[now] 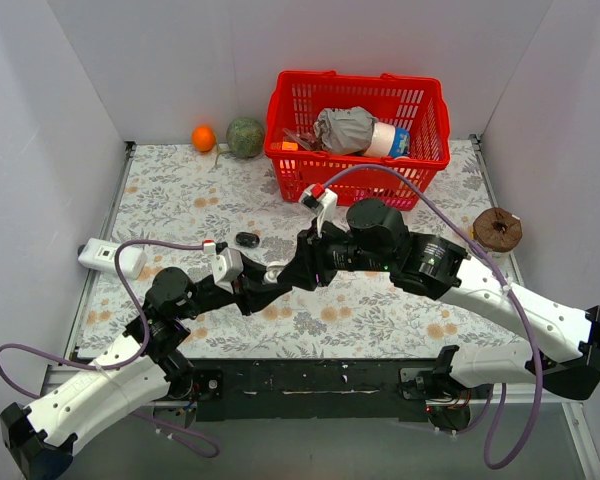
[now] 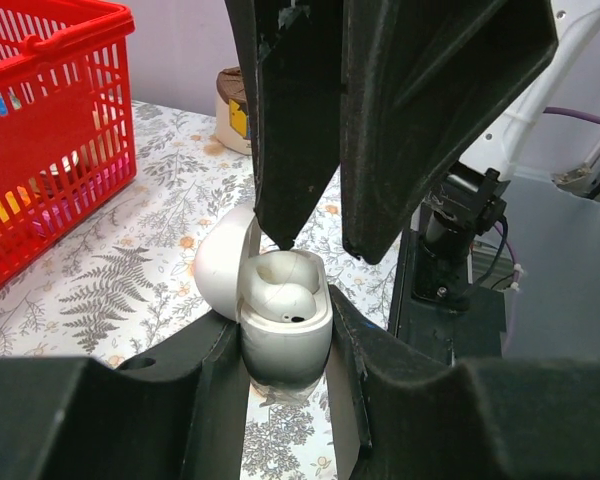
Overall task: Insert the wireless bluetooth earbuds into the charging case
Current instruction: Place the earbud in the charging case.
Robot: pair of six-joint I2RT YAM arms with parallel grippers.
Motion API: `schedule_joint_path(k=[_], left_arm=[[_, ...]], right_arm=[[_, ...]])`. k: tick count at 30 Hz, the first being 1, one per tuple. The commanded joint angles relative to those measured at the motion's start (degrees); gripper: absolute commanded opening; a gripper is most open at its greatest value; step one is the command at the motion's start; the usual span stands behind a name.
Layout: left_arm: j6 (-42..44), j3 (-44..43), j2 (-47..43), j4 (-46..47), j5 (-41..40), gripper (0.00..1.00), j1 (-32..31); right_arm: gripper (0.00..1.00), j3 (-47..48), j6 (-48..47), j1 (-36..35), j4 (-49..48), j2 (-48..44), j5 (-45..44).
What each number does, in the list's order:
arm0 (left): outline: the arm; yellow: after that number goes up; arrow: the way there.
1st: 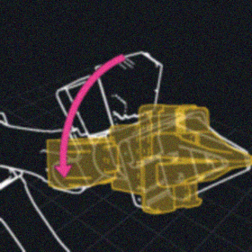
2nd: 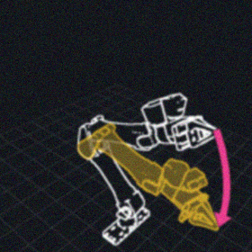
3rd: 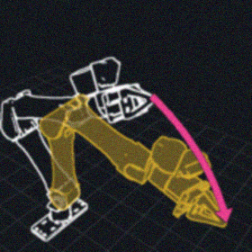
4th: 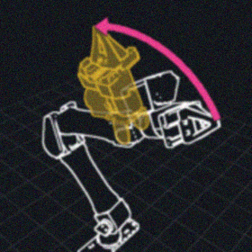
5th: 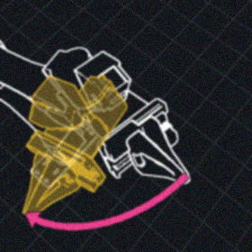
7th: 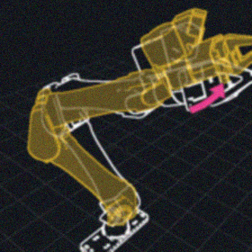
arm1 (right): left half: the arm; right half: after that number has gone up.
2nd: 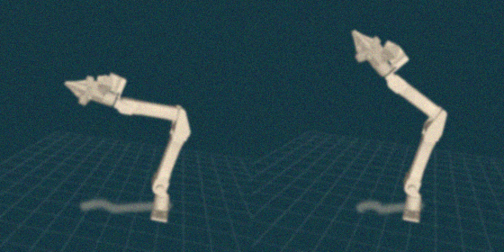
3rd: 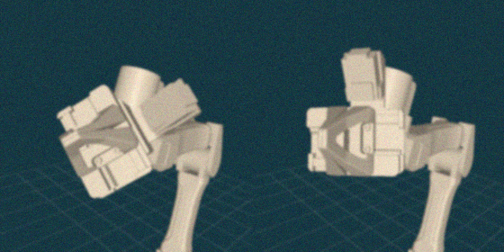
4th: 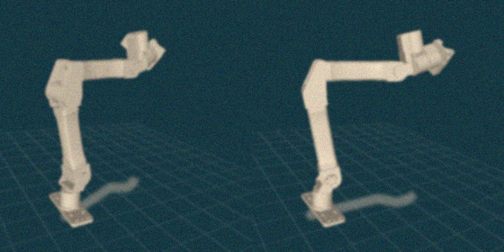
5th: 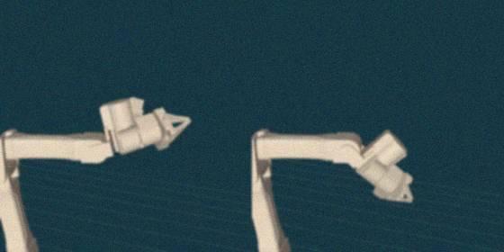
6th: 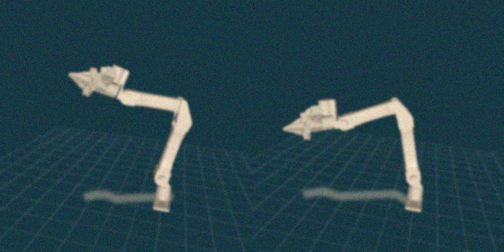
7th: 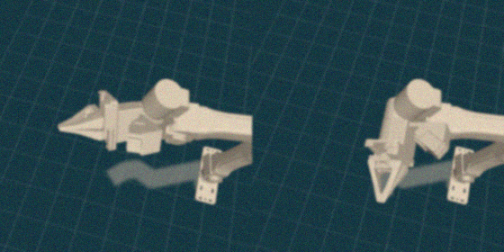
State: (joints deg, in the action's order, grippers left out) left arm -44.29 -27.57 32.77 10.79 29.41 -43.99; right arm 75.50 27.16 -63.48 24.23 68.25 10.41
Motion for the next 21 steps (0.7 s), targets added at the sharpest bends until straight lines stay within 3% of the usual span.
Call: schedule_joint_path(k=[1, 21], left_arm=[[1.5, 0.2, -0.9, 0.8, -1.4, 0.0, 0.0], [2.3, 1.1, -0.4, 1.3, -0.7, 0.0, 0.0]], right_arm=[[0.45, -0.1, 2.2, 0.7, -1.5, 0.2, -1.7], [0.42, 0.1, 5.7, 2.3, -2.5, 4.4, -2.8]])
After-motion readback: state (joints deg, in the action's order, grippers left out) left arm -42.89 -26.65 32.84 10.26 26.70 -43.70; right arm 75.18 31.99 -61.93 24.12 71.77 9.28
